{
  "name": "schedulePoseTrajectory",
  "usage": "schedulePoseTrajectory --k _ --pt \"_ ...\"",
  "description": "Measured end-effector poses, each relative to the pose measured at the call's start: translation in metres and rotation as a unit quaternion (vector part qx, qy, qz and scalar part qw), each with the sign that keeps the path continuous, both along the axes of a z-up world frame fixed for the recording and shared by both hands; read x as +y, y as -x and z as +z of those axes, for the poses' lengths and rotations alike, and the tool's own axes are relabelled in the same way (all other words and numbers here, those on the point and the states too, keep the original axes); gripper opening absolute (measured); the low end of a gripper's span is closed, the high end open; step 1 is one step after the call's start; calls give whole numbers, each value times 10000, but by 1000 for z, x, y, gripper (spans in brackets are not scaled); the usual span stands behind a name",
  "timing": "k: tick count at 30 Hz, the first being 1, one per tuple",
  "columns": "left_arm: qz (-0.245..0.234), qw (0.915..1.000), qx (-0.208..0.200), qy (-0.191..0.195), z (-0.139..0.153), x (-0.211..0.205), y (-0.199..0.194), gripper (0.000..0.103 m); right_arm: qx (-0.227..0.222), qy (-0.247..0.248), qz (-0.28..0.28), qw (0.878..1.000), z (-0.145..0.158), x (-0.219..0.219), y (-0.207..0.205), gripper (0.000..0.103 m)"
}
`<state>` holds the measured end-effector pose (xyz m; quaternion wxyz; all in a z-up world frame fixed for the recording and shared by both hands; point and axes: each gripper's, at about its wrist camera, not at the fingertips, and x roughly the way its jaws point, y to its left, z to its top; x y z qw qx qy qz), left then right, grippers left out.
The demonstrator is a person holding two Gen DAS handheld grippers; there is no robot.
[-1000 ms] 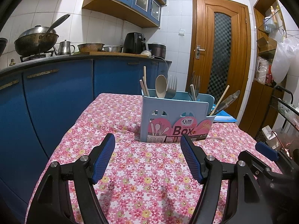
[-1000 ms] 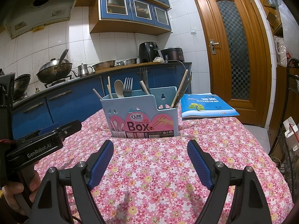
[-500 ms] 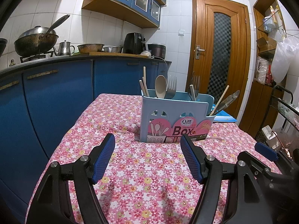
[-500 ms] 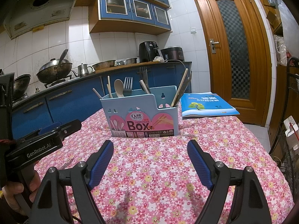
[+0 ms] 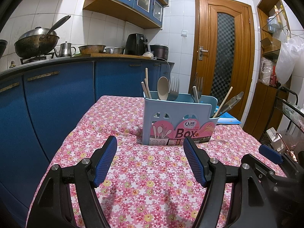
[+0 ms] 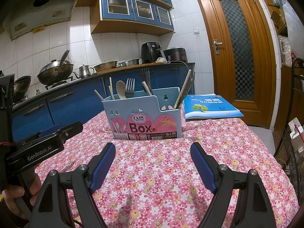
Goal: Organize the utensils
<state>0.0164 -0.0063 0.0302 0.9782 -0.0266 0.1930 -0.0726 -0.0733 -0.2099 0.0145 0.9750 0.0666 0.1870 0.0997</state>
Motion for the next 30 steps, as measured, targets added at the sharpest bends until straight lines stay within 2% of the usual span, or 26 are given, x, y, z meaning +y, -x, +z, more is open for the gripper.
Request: schedulePoseTrajectory --k 30 --pt "0 10000 -18 -12 2 0 0 74 2 4 8 10000 -1 1 1 83"
